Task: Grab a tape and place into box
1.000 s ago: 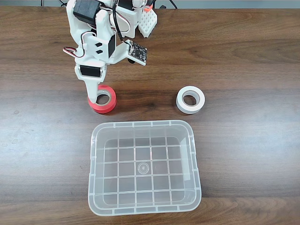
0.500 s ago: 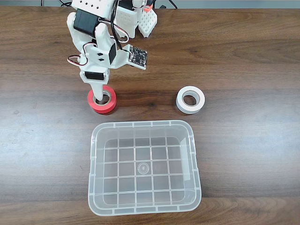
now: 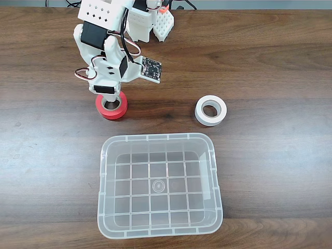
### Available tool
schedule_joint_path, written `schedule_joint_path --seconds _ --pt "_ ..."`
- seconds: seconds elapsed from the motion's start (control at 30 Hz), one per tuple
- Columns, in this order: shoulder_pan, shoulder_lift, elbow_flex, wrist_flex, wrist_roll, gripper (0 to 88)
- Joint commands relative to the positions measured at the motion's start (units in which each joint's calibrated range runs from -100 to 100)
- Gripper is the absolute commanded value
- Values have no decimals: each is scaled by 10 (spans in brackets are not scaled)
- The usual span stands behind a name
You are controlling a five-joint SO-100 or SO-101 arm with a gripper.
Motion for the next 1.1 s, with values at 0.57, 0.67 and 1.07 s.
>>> schedule_joint_path --seconds 0.57,0.67,1.07 --pt "-15 -191 -298 225 1 11" --pt "-25 -201 -331 248 0 11" --pt "-142 -156 -486 222 -33 11"
